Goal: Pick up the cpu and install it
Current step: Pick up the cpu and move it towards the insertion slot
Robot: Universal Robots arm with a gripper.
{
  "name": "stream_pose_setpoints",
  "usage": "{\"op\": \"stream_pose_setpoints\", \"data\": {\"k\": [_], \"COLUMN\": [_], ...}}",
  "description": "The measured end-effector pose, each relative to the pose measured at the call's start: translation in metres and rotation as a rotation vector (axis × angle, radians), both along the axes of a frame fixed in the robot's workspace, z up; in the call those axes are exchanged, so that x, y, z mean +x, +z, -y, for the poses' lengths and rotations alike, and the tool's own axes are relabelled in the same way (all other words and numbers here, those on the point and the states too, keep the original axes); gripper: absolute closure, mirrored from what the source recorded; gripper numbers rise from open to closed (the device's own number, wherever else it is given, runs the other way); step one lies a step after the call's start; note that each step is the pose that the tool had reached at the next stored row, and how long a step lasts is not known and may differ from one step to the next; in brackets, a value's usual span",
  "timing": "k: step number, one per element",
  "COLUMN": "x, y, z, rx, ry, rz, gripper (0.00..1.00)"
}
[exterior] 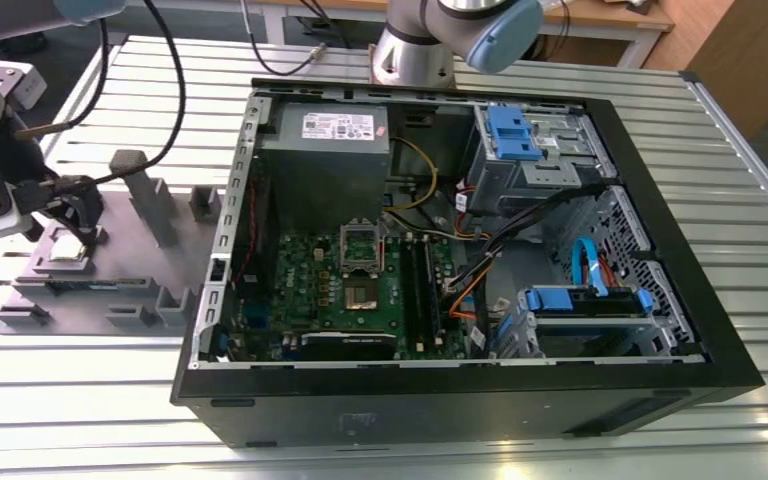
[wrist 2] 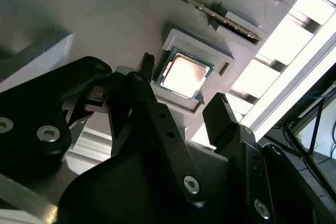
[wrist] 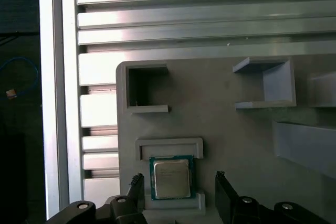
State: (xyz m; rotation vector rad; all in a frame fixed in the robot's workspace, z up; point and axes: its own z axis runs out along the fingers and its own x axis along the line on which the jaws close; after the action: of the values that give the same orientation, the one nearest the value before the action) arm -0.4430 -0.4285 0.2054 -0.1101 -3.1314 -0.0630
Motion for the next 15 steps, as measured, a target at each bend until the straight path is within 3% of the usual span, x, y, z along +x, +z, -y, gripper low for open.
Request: {"op": "stream_pose_setpoints", "data": {"k": [8, 15], "x": [0.0000, 0.0000], "y": [-0.0050, -0.0071], "z": [0.0000, 0.0000], "rx": [-0.0001, 0.0000], "ry": [0.004, 0.034], "rz": [-0.0001, 0.0000], "gripper": [0.35, 0.35]}}
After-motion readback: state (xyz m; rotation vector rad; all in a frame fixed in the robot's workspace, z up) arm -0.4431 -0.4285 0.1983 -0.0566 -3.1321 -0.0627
